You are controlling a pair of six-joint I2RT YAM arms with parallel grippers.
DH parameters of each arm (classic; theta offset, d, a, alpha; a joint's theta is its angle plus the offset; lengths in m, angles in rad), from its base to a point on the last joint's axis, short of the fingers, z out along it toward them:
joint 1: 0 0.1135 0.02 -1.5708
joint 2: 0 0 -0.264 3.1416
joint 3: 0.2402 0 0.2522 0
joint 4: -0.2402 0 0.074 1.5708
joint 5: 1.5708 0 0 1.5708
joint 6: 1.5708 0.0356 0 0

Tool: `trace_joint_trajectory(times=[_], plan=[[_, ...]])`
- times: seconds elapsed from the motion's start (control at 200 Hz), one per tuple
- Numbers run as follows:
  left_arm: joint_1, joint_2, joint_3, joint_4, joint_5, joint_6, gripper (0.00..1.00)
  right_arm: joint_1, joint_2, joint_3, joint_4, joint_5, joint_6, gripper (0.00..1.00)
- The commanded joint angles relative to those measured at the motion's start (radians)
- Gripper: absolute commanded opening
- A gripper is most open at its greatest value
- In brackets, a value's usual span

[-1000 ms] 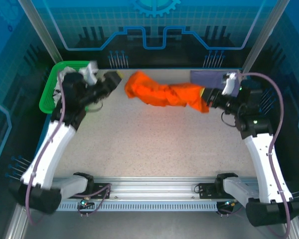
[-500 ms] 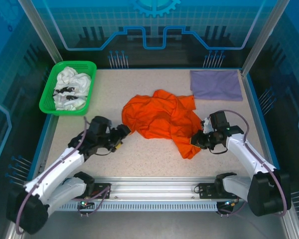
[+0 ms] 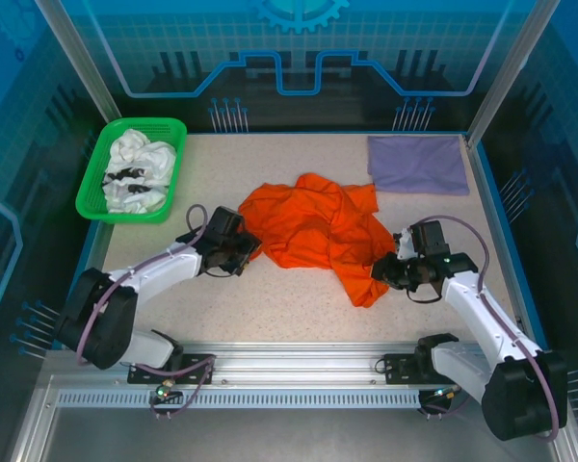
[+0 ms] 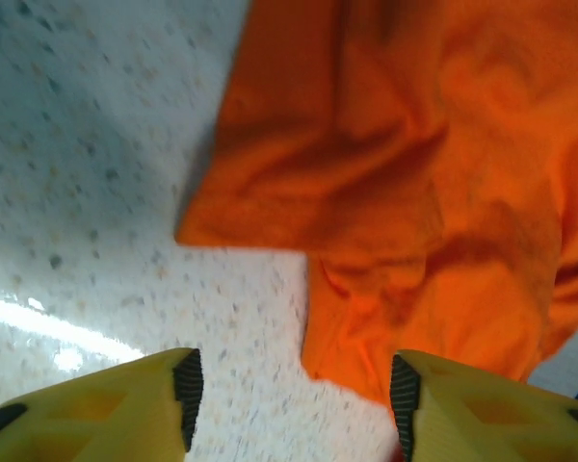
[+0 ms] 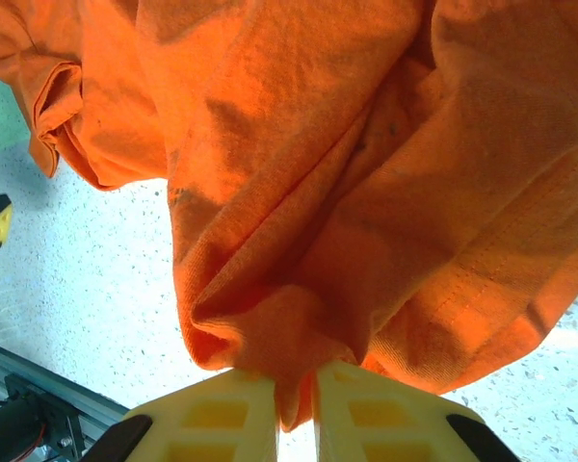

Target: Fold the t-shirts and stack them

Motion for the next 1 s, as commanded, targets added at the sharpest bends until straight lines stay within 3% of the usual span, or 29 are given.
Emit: trace_joint_trajectory(times=[0.0, 0.225, 0.475, 0.72, 0.96, 0.995], plan=[[0.013, 0.045, 0.037, 0.011, -0.020, 0.032, 0.50, -0.003, -0.010, -0.016, -0.003, 0.004, -0.019, 0.17], [0.010, 0.102, 0.023, -0.010, -0.100, 0.043, 0.50, -0.003, 0.021, -0.012, 0.014, -0.005, -0.028, 0.17], [0.011, 0.227, 0.103, -0.020, -0.097, 0.125, 0.46, -0.005, 0.024, 0.010, -0.010, 0.009, -0.043, 0.20], [0.017, 0.320, 0.143, -0.010, -0.106, 0.157, 0.27, -0.010, -0.008, 0.025, -0.052, 0.059, -0.038, 0.39], [0.023, 0.351, 0.201, -0.052, -0.143, 0.233, 0.00, 0.002, -0.052, 0.053, -0.152, 0.104, -0.017, 0.48], [0.029, 0.345, 0.203, -0.051, -0.141, 0.248, 0.00, 0.015, -0.068, 0.049, -0.165, 0.121, -0.004, 0.49]])
